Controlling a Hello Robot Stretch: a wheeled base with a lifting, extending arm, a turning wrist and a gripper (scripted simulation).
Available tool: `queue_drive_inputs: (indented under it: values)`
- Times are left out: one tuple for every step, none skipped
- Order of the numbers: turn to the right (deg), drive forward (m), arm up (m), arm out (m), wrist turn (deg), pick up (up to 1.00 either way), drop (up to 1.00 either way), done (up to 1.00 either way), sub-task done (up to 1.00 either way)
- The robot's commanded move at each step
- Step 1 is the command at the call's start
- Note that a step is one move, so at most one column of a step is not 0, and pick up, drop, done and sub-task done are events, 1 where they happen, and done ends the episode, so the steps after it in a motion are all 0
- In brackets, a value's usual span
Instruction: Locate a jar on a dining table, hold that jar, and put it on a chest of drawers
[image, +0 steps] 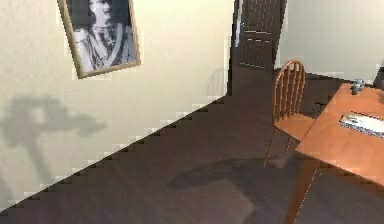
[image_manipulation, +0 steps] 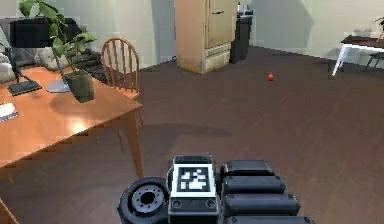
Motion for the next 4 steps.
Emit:
queue_drive_inputs:
  values:
    - [42.0, 0.00, 0.00, 0.00, 0.0, 0.00, 0.00, 0.00, 0.00]
    - [0.0, 0.15, 0.00, 0.00, 0.0, 0.00, 0.00, 0.00, 0.00]
    - [-42.0, 0.00, 0.00, 0.00, 0.0, 0.00, 0.00, 0.00, 0.00]
    - [-3.0, 0.00, 0.00, 0.00, 0.0, 0.00, 0.00, 0.00, 0.00]
